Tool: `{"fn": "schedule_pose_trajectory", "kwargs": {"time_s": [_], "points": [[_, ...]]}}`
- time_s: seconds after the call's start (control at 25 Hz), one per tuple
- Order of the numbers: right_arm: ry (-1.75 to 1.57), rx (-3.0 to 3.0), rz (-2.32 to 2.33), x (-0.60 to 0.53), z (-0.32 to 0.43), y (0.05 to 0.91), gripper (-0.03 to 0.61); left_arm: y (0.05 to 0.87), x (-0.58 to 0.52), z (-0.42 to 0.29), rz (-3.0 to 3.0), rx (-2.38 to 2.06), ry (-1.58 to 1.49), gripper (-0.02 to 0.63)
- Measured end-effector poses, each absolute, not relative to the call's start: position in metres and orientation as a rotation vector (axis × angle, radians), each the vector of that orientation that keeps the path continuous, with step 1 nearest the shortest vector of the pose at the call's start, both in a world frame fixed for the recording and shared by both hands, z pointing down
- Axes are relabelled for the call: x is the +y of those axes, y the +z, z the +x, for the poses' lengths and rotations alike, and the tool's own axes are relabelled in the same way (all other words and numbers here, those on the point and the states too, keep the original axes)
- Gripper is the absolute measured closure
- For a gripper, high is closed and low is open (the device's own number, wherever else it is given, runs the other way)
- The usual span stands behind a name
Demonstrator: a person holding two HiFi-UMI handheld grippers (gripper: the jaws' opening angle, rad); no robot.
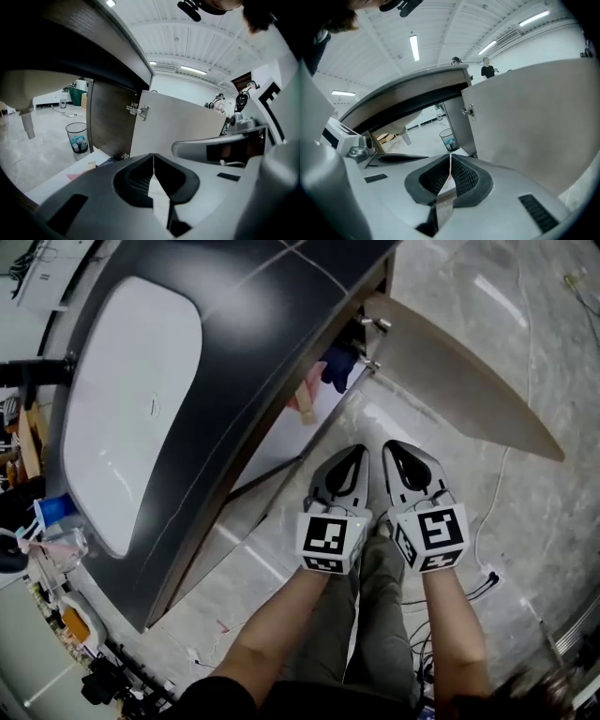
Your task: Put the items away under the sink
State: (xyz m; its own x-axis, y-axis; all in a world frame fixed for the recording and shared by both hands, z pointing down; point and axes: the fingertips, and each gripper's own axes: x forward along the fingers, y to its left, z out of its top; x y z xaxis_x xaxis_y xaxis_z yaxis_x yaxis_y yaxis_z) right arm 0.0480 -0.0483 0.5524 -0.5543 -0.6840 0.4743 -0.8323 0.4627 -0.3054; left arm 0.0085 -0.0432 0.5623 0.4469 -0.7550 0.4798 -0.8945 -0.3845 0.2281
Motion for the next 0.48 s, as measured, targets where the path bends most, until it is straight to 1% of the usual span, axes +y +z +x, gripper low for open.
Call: {"fn": "schedule_pose_trajectory", "kwargs": {"time_s": [0.32, 0.48], "points": [[0.734, -2.444, 1.306, -0.041, 0.047, 0.487, 0.541, 0.499, -0.036, 0.016, 2.265, -1.338, 0.386, 0.601], [0.782, -2.444, 1.35, -0.041, 0.049, 0.454, 0.541, 0.467, -0.03, 0.019, 2.286, -1.315, 0.397, 0.601]]}}
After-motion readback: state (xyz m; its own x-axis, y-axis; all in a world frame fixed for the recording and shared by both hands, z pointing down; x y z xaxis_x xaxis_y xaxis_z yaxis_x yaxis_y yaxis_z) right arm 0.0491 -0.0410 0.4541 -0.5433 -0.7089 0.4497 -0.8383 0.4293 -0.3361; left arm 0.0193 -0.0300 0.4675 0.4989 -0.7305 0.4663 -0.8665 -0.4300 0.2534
